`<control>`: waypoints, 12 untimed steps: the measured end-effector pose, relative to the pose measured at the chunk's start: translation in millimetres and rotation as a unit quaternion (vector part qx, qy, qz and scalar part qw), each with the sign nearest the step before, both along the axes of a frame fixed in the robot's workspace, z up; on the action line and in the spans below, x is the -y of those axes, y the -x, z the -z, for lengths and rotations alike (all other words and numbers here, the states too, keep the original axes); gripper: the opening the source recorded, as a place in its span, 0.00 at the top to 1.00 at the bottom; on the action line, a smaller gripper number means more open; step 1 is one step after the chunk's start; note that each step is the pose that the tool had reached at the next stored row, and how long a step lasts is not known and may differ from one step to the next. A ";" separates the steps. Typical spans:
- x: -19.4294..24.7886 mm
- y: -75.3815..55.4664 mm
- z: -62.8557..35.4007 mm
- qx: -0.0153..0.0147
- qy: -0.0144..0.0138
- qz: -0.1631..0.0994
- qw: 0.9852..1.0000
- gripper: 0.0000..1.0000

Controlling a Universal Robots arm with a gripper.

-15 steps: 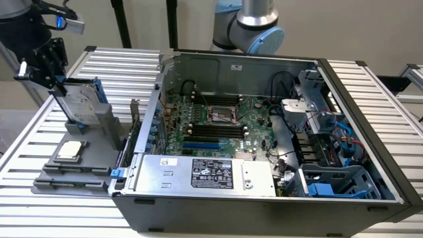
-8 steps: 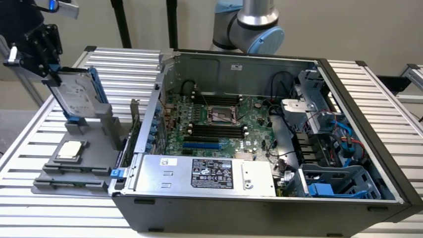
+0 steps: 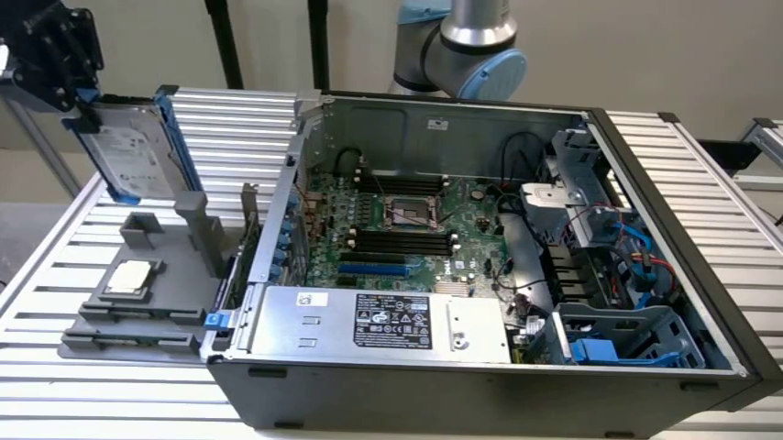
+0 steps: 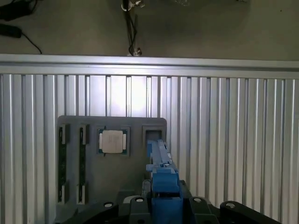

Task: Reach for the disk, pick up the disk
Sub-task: 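Pick up the disk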

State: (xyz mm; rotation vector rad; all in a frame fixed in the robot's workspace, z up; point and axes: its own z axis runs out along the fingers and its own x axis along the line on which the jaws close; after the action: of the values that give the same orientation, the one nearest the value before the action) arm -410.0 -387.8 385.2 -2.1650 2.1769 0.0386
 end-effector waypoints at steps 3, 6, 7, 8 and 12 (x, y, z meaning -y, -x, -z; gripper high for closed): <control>0.0 -2.8 -13.9 0.000 0.000 0.000 1.000 0.67; 0.1 -6.6 -27.6 0.000 0.000 -0.001 1.000 0.67; 0.2 -8.3 -32.0 0.000 -0.001 -0.001 1.000 0.67; 0.4 -10.6 -36.7 0.000 -0.001 -0.001 1.000 0.67; 1.9 -23.0 -53.4 0.000 -0.004 -0.002 1.000 0.67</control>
State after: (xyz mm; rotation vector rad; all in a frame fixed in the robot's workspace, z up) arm -387.0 -389.7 438.6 -2.1656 2.1677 0.0481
